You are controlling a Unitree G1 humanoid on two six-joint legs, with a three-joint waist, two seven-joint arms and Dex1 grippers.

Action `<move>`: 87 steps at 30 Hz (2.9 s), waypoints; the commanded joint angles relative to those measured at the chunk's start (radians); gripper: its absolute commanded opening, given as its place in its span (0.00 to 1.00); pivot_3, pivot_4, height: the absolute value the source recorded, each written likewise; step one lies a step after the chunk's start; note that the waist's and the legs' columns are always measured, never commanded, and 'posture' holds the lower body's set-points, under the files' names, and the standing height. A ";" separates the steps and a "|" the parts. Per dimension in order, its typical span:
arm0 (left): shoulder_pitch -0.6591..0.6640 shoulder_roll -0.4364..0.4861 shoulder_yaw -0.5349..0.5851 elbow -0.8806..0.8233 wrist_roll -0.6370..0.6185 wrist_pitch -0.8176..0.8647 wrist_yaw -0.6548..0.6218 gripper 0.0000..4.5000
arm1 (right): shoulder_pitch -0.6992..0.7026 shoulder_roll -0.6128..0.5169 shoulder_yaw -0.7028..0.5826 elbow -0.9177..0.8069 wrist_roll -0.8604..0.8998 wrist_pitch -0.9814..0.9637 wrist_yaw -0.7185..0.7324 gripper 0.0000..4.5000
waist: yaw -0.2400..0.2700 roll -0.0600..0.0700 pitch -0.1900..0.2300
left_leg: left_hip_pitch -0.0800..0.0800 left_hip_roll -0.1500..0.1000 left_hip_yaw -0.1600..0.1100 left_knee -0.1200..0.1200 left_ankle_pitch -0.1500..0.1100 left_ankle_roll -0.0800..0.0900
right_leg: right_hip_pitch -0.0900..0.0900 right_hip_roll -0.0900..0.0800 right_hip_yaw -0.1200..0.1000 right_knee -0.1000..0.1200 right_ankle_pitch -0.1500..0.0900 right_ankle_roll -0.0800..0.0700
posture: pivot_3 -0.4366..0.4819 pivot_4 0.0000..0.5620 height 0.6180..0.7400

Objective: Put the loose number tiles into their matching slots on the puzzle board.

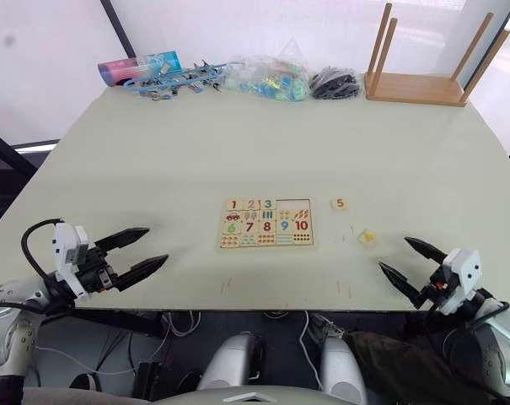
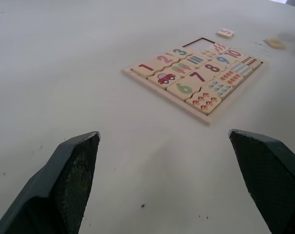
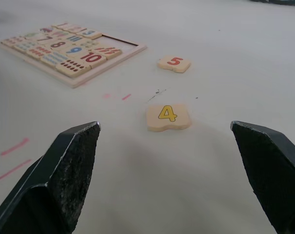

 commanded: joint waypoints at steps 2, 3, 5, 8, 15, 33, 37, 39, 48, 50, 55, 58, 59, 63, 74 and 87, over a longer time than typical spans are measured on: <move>-0.049 0.050 -0.029 0.001 -0.019 -0.032 -0.105 1.00 | -0.070 -0.032 0.028 -0.008 -0.044 0.026 -0.011 1.00 | -0.001 0.000 0.000 | 0.000 0.000 0.000 0.000 0.000 0.000 | 0.000 0.000 0.000 0.000 0.000 0.000 | 0.48 0.27 1.00; -0.059 0.061 -0.038 0.003 -0.021 -0.034 -0.129 1.00 | -0.084 -0.037 0.041 -0.005 -0.062 0.034 -0.017 1.00 | 0.000 0.000 0.000 | 0.000 0.000 0.000 0.000 0.000 0.000 | 0.000 0.000 0.000 0.000 0.000 0.000 | 0.48 0.27 1.00; -0.076 0.077 -0.050 0.007 -0.028 -0.033 -0.167 1.00 | -0.106 -0.044 0.061 -0.001 -0.089 0.054 -0.028 1.00 | 0.000 0.000 0.000 | 0.000 0.000 0.000 0.000 0.000 0.001 | 0.000 0.001 0.000 0.000 0.000 0.000 | 0.48 0.27 1.00; -0.131 0.099 -0.076 0.029 -0.036 -0.048 -0.240 1.00 | -0.160 -0.048 0.110 -0.003 -0.139 0.108 -0.062 1.00 | 0.000 0.000 0.000 | 0.000 0.000 0.000 0.000 0.001 0.002 | 0.000 0.001 0.000 0.000 0.000 0.000 | 0.48 0.27 1.00; -0.216 0.105 -0.115 0.072 -0.051 -0.079 -0.363 1.00 | -0.215 -0.053 0.157 -0.009 -0.195 0.223 -0.124 1.00 | 0.000 0.000 0.000 | -0.001 -0.001 0.000 0.000 0.003 0.004 | 0.000 0.001 0.000 -0.001 0.000 0.000 | 0.48 0.27 1.00; -0.287 0.093 -0.145 0.128 -0.056 -0.113 -0.427 1.00 | -0.187 -0.045 0.173 -0.099 -0.223 0.316 -0.210 0.34 | 0.001 -0.001 0.000 | -0.001 -0.001 0.000 0.001 0.003 0.005 | 0.000 0.001 -0.001 0.000 0.000 0.000 | 0.48 0.27 1.00; -0.285 0.095 -0.147 0.123 -0.061 -0.114 -0.427 1.00 | -0.140 -0.020 0.146 -0.182 -0.201 0.363 -0.278 0.34 | 0.001 -0.001 0.000 | -0.001 -0.001 0.000 0.000 0.003 0.005 | 0.000 0.001 -0.001 0.000 0.000 0.000 | 0.48 0.27 1.00; -0.282 0.095 -0.148 0.116 -0.065 -0.113 -0.425 1.00 | -0.103 0.007 0.128 -0.251 -0.187 0.410 -0.334 0.34 | 0.001 -0.001 0.000 | -0.001 -0.001 -0.001 0.000 0.003 0.005 | 0.000 0.001 -0.001 0.000 0.000 0.000 | 0.48 0.27 1.00; -0.293 0.091 -0.162 0.106 -0.076 -0.108 -0.424 1.00 | 0.058 0.235 0.139 -0.639 -0.187 0.685 -0.686 0.34 | -0.001 -0.001 0.001 | -0.001 0.001 -0.001 -0.001 0.001 0.002 | -0.001 0.001 -0.001 0.000 0.000 0.000 | 0.48 0.27 1.00; -0.306 0.089 -0.170 0.111 -0.077 -0.109 -0.429 1.00 | 0.073 0.297 0.164 -0.697 -0.208 0.734 -0.767 0.34 | -0.003 -0.001 0.000 | -0.002 0.001 -0.001 -0.001 0.001 0.001 | -0.001 0.001 -0.001 0.000 0.000 0.001 | 0.48 0.27 1.00; -0.336 0.085 -0.190 0.127 -0.075 -0.114 -0.435 1.00 | 0.085 0.389 0.223 -0.746 -0.250 0.768 -0.876 0.34 | -0.003 -0.001 0.000 | -0.002 0.001 -0.001 -0.001 0.000 0.000 | -0.002 0.000 -0.001 -0.001 -0.001 0.001 | 0.48 0.27 1.00; -0.348 0.085 -0.201 0.135 -0.076 -0.118 -0.435 1.00 | 0.096 0.436 0.254 -0.744 -0.272 0.775 -0.924 0.34 | -0.004 -0.001 0.000 | -0.002 0.001 -0.001 -0.003 0.000 0.000 | -0.003 0.000 -0.001 -0.001 0.000 0.000 | 0.48 0.27 1.00; -0.351 0.085 -0.203 0.138 -0.076 -0.119 -0.435 1.00 | 0.097 0.442 0.259 -0.742 -0.280 0.776 -0.933 0.34 | -0.006 -0.001 0.000 | -0.002 0.001 -0.001 -0.003 0.000 0.000 | -0.003 0.000 -0.001 -0.002 0.000 0.000 | 0.48 0.27 1.00; -0.351 0.087 -0.207 0.139 -0.080 -0.122 -0.435 1.00 | 0.101 0.467 0.251 -0.726 -0.284 0.771 -0.952 0.34 | -0.010 -0.001 0.000 | -0.004 0.000 -0.001 -0.004 0.001 0.002 | -0.005 0.000 -0.001 -0.002 0.000 0.000 | 0.48 0.27 1.00; -0.311 0.102 -0.182 0.103 -0.100 -0.111 -0.435 1.00 | 0.120 0.456 0.254 -0.732 -0.253 0.697 -0.876 0.87 | -0.027 -0.001 0.000 | -0.005 0.000 -0.001 -0.004 0.001 0.002 | -0.005 0.001 -0.001 -0.003 -0.001 0.001 | 0.48 0.27 1.00; -0.256 0.104 -0.155 0.081 -0.115 -0.119 -0.414 1.00 | 0.066 0.032 0.033 -0.525 -0.015 0.484 -0.274 0.99 | -0.025 -0.002 0.001 | -0.003 0.000 -0.001 -0.004 0.001 0.002 | -0.003 0.001 -0.001 -0.003 -0.002 0.003 | 0.48 0.27 1.00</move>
